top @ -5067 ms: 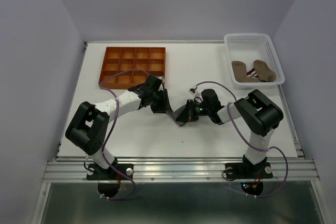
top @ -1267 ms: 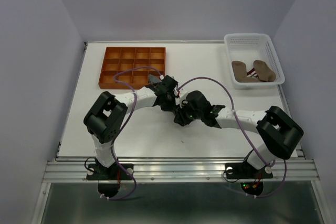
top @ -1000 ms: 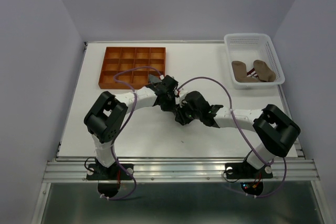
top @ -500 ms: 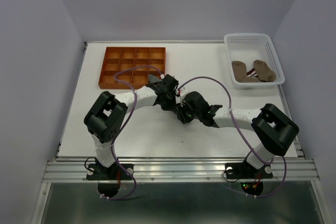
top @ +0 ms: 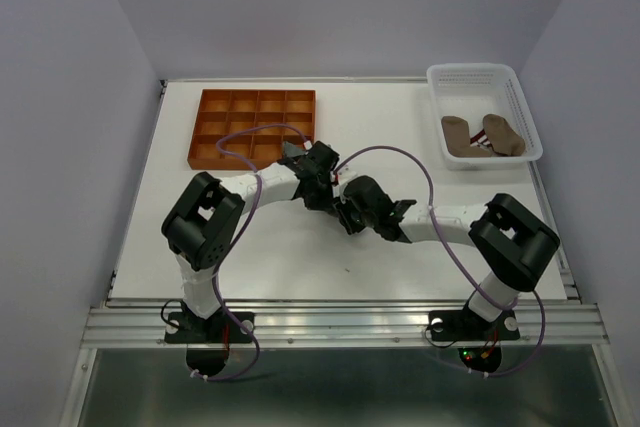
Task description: Roll the socks
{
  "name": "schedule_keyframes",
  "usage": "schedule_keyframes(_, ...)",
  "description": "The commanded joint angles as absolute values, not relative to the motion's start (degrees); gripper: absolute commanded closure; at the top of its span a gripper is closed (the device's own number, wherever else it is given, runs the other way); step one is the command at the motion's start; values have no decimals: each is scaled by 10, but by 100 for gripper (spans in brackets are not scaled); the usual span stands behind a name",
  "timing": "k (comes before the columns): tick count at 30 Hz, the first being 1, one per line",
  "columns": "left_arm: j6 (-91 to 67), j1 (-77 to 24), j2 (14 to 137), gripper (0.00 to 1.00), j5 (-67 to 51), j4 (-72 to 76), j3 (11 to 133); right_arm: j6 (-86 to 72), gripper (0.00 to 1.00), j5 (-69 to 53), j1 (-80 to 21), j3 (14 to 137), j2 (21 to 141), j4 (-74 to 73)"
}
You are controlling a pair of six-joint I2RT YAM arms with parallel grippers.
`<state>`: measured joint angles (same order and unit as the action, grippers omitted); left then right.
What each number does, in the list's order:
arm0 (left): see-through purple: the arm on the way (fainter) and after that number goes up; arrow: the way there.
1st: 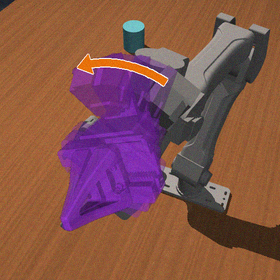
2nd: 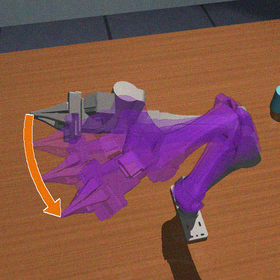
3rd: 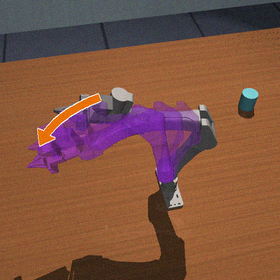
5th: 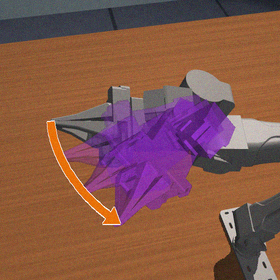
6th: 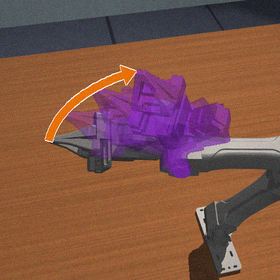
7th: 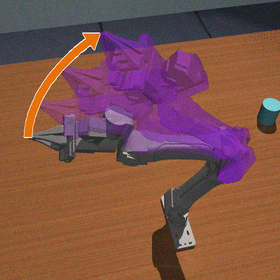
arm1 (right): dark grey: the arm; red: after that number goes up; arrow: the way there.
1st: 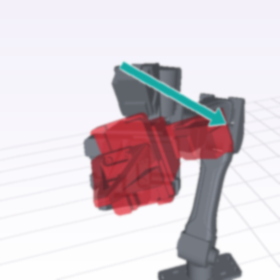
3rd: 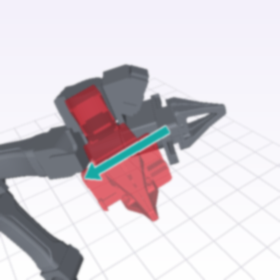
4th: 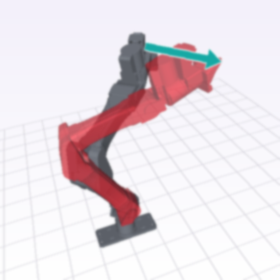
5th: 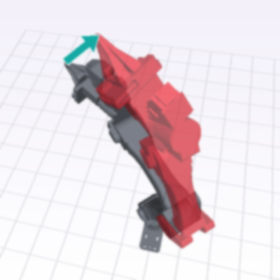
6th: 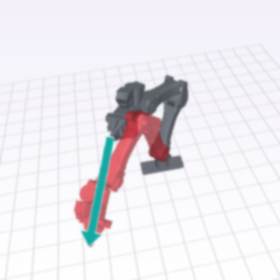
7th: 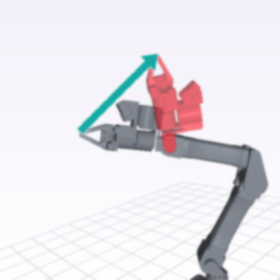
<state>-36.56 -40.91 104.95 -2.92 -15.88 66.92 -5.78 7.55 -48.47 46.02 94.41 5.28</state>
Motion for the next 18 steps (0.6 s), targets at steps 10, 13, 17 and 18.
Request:
schedule_keyframes(10,-352,-414,1008,80,-54,-156,706,-29,65,137,-496,488,1006,43)
schedule_keyframes(13,-352,-410,1002,76,-54,-156,706,-29,72,137,-496,489,1020,44)
schedule_keyframes(17,-354,-396,987,68,-72,-145,694,-33,88,143,-496,488,1034,45)
schedule_keyframes(18,-354,-394,984,66,-72,-142,693,-33,90,147,-496,488,1034,45)
